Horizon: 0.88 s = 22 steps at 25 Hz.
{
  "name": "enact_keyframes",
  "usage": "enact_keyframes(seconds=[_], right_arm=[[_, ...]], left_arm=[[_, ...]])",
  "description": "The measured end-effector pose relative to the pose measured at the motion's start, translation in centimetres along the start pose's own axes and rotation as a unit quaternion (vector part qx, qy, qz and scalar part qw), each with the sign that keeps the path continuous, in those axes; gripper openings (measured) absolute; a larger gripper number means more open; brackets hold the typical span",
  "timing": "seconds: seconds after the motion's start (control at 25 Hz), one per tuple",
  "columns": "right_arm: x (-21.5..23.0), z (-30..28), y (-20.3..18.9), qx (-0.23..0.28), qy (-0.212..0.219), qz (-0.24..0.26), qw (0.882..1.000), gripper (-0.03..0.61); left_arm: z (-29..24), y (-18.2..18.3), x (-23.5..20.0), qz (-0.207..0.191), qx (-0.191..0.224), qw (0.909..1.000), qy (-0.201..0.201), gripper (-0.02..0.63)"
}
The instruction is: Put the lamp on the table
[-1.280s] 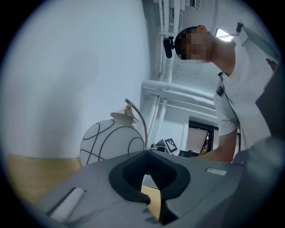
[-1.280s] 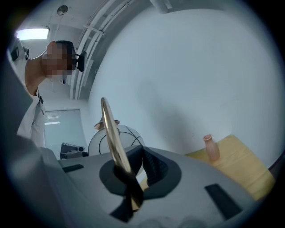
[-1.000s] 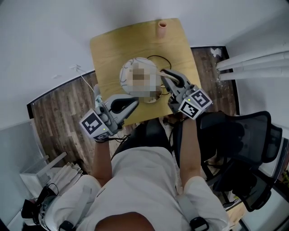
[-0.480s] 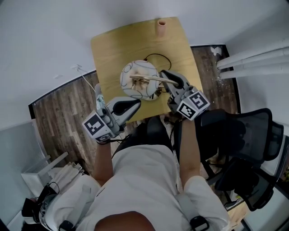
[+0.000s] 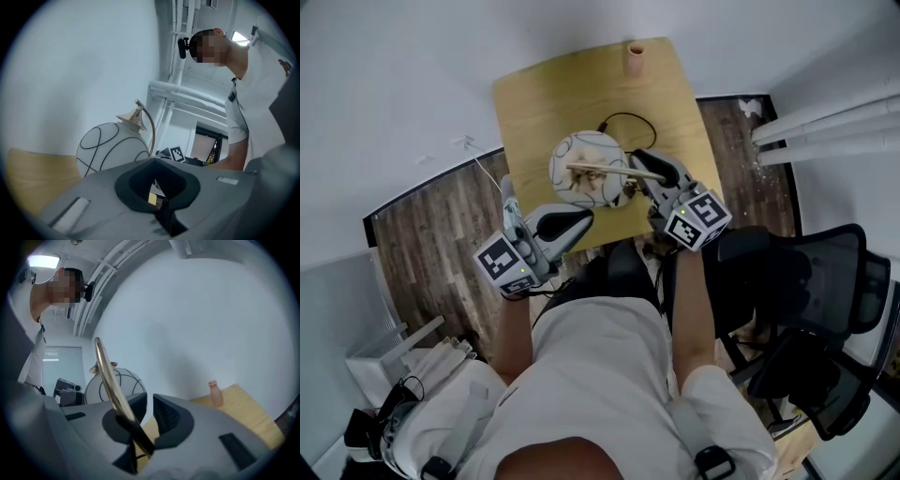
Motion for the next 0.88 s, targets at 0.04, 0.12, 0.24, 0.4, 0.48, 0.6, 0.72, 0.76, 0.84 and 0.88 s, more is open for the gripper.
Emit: enact_keyframes(seconds=[0.04,0.12,0.24,0.4,0.48,0.6,0.72,0.76,0.84,0.88], right_arm=[[-0.01,-0.02,0.01,0.000,-0.001,0.000,1.000,0.049],[0.01,-0.02,0.03,0.000,-0.005,0.000,1.000,0.049],[0.05,0.06,0.00,0.000,-0.010,0.000,1.000,0.049],[0.30,0.37,-0.22,0.008,-0.014,-0.006,1.000,0.098],[0.42,0.43,-0.12,0.007,-0.017,-0.005,1.000,0.118],[0.48,0.56,-0.01,0.000,-0.021,0.001,1.000,0.155],[0.40,0.67,-0.04,-0.004,-0.024,0.006,1.000,0.155],[0.40,0.68,-0.01,-0.004,-0.025,0.006,1.000,0.155],[0.39,0.75,0.07,-0.004,-0.028,0.007,1.000,0.155],[0.37,0.82,0.09,-0.005,-0.031,0.009,0.999,0.155]], left_arm=[[0.01,0.06,0.02,-0.001,0.000,1.0000,0.000,-0.002],[-0.01,0.14,0.05,-0.002,-0.001,1.0000,-0.001,-0.001],[0.01,0.17,0.15,-0.004,-0.003,1.0000,0.000,-0.001],[0.03,0.26,0.22,-0.007,-0.003,1.0000,0.001,0.000],[0.01,0.36,0.20,-0.008,-0.003,1.0000,0.001,0.000],[-0.03,0.47,0.21,-0.007,-0.003,1.0000,-0.001,0.000],[-0.01,0.48,0.22,-0.006,-0.004,1.0000,-0.003,0.000],[-0.02,0.51,0.21,-0.006,-0.004,1.0000,-0.004,0.000],[-0.06,0.56,0.18,-0.006,-0.004,1.0000,-0.004,0.000],[-0.07,0.56,0.17,-0.006,-0.004,1.0000,-0.005,0.000]])
Point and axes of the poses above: the fingertips, and each gripper's own axes: z backward along the fingers, x to its right, y out of its top, the point moved 9 cm from there along z, backward along the fingers, and after that the axes turned 2 degrees about x, right-handed, at the moved point
